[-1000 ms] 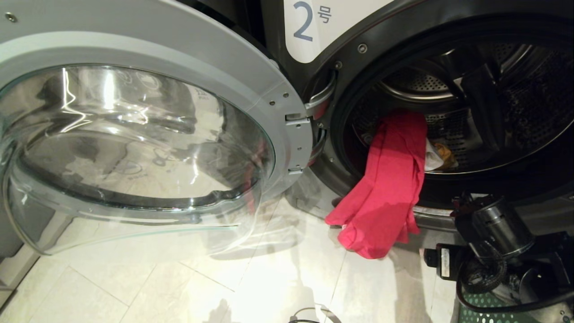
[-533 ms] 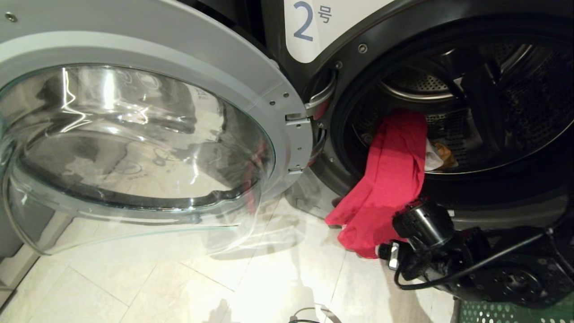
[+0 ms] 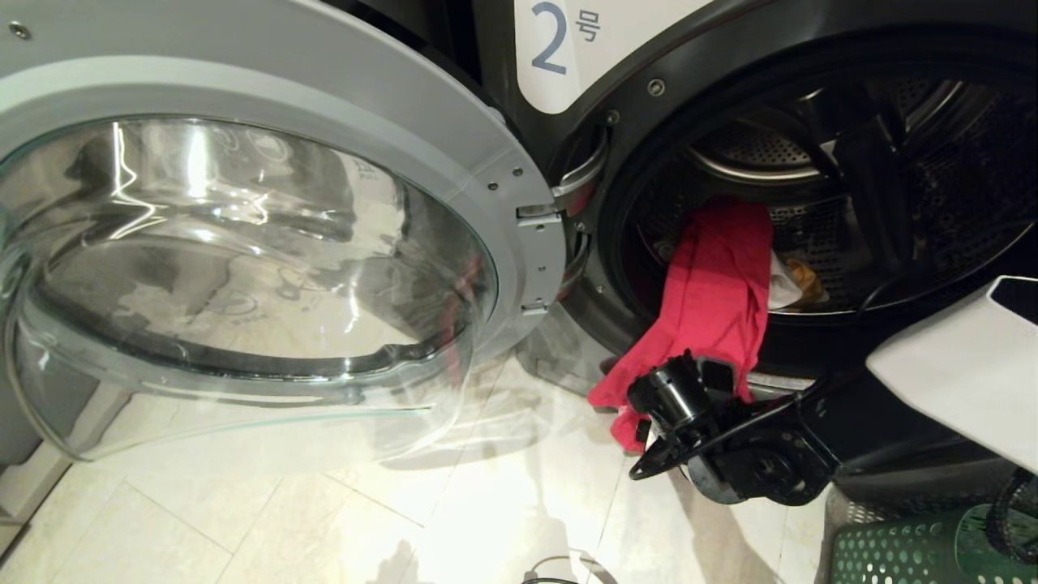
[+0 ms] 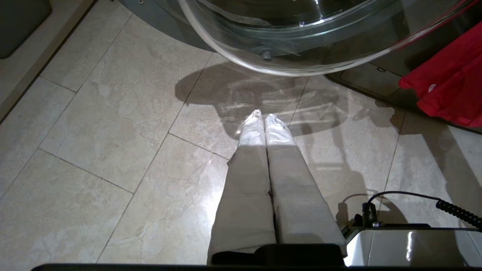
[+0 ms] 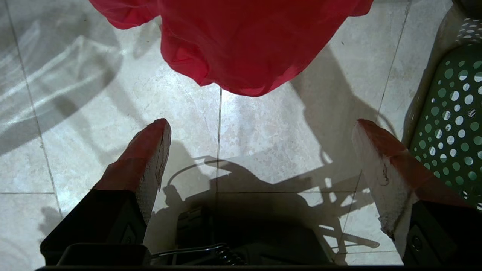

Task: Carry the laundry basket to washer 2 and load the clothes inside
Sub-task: Place the clothes into the washing machine

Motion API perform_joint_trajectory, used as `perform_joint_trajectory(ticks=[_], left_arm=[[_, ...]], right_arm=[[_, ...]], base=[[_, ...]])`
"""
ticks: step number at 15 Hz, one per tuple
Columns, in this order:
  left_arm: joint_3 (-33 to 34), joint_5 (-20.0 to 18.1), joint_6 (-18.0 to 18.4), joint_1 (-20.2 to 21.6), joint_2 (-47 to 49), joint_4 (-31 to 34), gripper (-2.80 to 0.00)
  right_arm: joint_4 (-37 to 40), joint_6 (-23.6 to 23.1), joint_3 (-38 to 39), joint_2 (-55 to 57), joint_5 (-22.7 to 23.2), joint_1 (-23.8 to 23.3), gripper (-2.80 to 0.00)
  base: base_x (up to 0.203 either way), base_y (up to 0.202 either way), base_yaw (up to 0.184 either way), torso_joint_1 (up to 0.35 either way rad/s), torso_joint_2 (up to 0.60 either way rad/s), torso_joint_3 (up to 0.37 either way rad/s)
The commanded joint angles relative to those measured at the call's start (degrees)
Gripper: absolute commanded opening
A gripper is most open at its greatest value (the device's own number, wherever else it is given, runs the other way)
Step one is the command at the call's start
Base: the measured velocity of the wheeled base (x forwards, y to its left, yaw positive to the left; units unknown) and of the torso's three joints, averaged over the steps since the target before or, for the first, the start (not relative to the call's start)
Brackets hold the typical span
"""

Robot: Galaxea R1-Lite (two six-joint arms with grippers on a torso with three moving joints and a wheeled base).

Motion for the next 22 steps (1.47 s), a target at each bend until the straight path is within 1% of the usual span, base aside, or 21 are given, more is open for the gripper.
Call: perform_joint_trajectory(ticks=[1,3,5,8,11,12,13,15,17,18,20,22], left_arm=[[0.0,0.0,0.0,0.0,0.0,0.0,-2.8],[0.0,0.0,0.0,0.0,0.0,0.0,-2.8],[0.0,0.0,0.0,0.0,0.0,0.0,-2.8],[0.0,0.0,0.0,0.0,0.0,0.0,-2.8],[0.0,0.0,0.0,0.0,0.0,0.0,-2.8],[0.0,0.0,0.0,0.0,0.0,0.0,-2.8],[0.0,0.0,0.0,0.0,0.0,0.0,-2.8],[0.0,0.0,0.0,0.0,0.0,0.0,-2.8],[0.0,0.0,0.0,0.0,0.0,0.0,-2.8],[0.0,0.0,0.0,0.0,0.0,0.0,-2.8],[0.0,0.0,0.0,0.0,0.0,0.0,-2.8],[0.0,0.0,0.0,0.0,0.0,0.0,-2.8]], right_arm=[[-0.1,0.2,-1.6,4.2,-0.7,0.0,0.0],[0.0,-0.4,-3.9,6.9,-1.6,-0.4,0.0],[-0.6,-3.3,-5.7,9.0,-2.7,-1.2,0.0],[-2.4,-7.2,-6.7,9.9,-2.6,-2.3,0.0],[-2.3,-8.1,-9.7,10.7,-2.7,-4.9,0.0],[-2.4,-9.0,-10.5,11.6,-2.5,-6.2,0.0],[-2.4,-10.1,-11.2,12.0,-1.4,-7.3,0.0],[-2.4,-11.9,-11.5,11.6,2.6,-8.5,0.0],[-2.5,-14.8,-11.5,11.1,8.2,-9.4,0.0],[-3.2,-16.5,-11.7,11.5,9.4,-10.0,0.0],[-5.8,-18.6,-13.2,13.9,9.6,-10.6,0.0],[-9.6,-22.5,-15.0,16.2,9.5,-11.7,0.0]], base=[[0.0,0.0,0.0,0.0,0.0,0.0],[0.0,0.0,0.0,0.0,0.0,0.0],[0.0,0.0,0.0,0.0,0.0,0.0],[0.0,0.0,0.0,0.0,0.0,0.0],[0.0,0.0,0.0,0.0,0.0,0.0],[0.0,0.0,0.0,0.0,0.0,0.0],[0.0,0.0,0.0,0.0,0.0,0.0],[0.0,0.0,0.0,0.0,0.0,0.0],[0.0,0.0,0.0,0.0,0.0,0.0],[0.0,0.0,0.0,0.0,0.0,0.0],[0.0,0.0,0.0,0.0,0.0,0.0],[0.0,0.0,0.0,0.0,0.0,0.0]])
